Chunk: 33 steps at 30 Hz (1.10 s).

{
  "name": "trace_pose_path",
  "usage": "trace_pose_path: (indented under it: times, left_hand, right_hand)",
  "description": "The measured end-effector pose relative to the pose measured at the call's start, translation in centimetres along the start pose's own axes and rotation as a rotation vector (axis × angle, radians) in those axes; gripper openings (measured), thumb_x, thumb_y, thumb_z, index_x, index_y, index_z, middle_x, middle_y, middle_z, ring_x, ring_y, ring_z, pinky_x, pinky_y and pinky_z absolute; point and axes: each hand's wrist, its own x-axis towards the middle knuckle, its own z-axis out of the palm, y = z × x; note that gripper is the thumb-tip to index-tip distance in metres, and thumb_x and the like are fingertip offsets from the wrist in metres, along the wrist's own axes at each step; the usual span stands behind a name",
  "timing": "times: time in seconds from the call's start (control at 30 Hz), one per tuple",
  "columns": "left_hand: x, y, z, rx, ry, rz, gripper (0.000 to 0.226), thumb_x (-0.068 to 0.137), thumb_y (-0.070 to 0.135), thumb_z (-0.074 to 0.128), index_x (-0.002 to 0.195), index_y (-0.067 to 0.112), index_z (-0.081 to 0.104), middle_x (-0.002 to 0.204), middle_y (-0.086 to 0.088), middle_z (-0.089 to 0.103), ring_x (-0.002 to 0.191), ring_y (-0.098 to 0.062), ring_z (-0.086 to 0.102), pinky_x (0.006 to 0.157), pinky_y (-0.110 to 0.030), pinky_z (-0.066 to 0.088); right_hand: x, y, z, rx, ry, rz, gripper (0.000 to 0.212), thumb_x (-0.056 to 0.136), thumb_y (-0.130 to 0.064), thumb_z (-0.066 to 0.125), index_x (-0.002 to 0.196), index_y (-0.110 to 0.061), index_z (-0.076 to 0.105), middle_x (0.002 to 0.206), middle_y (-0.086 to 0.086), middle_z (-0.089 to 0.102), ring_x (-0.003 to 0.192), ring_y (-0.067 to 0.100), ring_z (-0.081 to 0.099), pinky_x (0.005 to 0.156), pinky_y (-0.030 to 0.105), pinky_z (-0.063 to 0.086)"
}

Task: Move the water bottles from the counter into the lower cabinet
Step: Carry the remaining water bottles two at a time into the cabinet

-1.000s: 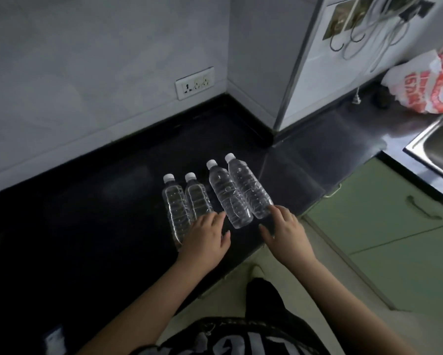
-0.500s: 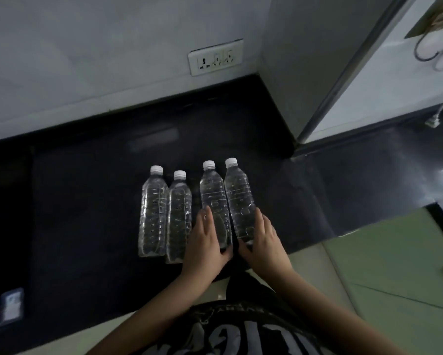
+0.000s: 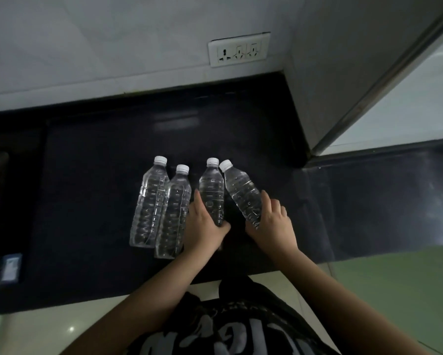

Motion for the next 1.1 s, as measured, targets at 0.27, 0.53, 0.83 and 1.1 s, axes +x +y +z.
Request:
trace_pose_path:
  times: [0.27,0.53,0.83,1.1]
  left_hand:
    - [0.2,-0.7,0.9,-0.121,0.111,-0.098,0.082,0.072,0.045,0.078,0.137,0.015,0.038,0.124,-0.002,0.055,0.106,-0.020,0.059,0.074,-0.031,0.050]
    - [-3.5,-2.5,-2.1,-0.475,0.020,-0.066,0.048,0.071,0.029,0.084,0.106,0.038,0.052,0.090,0.019,0.066,0.081,0.008,0.063,0.064,-0.008,0.043]
    - [-13.9,-11.5,-9.4,-0.842,0.039,-0.129,0.057,0.071,0.023,0.085,0.119,0.036,0.059,0.103,0.009,0.074,0.093,-0.009,0.071,0.090,-0.042,0.056]
    - [-27.8,-24.9,-12.2,-1.075,0.299,-0.167,0.064,0.062,0.029,0.081,0.123,0.024,0.061,0.106,-0.002,0.074,0.095,-0.018,0.072,0.072,-0.022,0.053]
  right_hand:
    - [1.6,0.6,-0.3,-0.036,-0.053,-0.022,0.083,0.085,-0.052,0.060,0.146,-0.015,0.020,0.136,0.009,0.045,0.120,0.029,0.049,0.087,0.042,0.053]
    - [1.4,1.4,-2.2,0.198,-0.146,-0.011,0.058,0.077,-0.052,0.066,0.125,-0.030,0.045,0.111,-0.005,0.061,0.093,0.016,0.063,0.076,0.039,0.055]
    - [-7.1,-5.6,-2.9,0.508,-0.241,-0.188,0.033,0.082,-0.034,0.073,0.106,-0.041,0.053,0.089,-0.011,0.068,0.074,-0.001,0.067,0.061,0.021,0.048]
    - [-17.5,-16.1,3.3,0.507,-0.463,-0.478,0.045,0.080,-0.043,0.071,0.120,-0.046,0.050,0.093,-0.013,0.070,0.080,0.002,0.069,0.066,0.023,0.052]
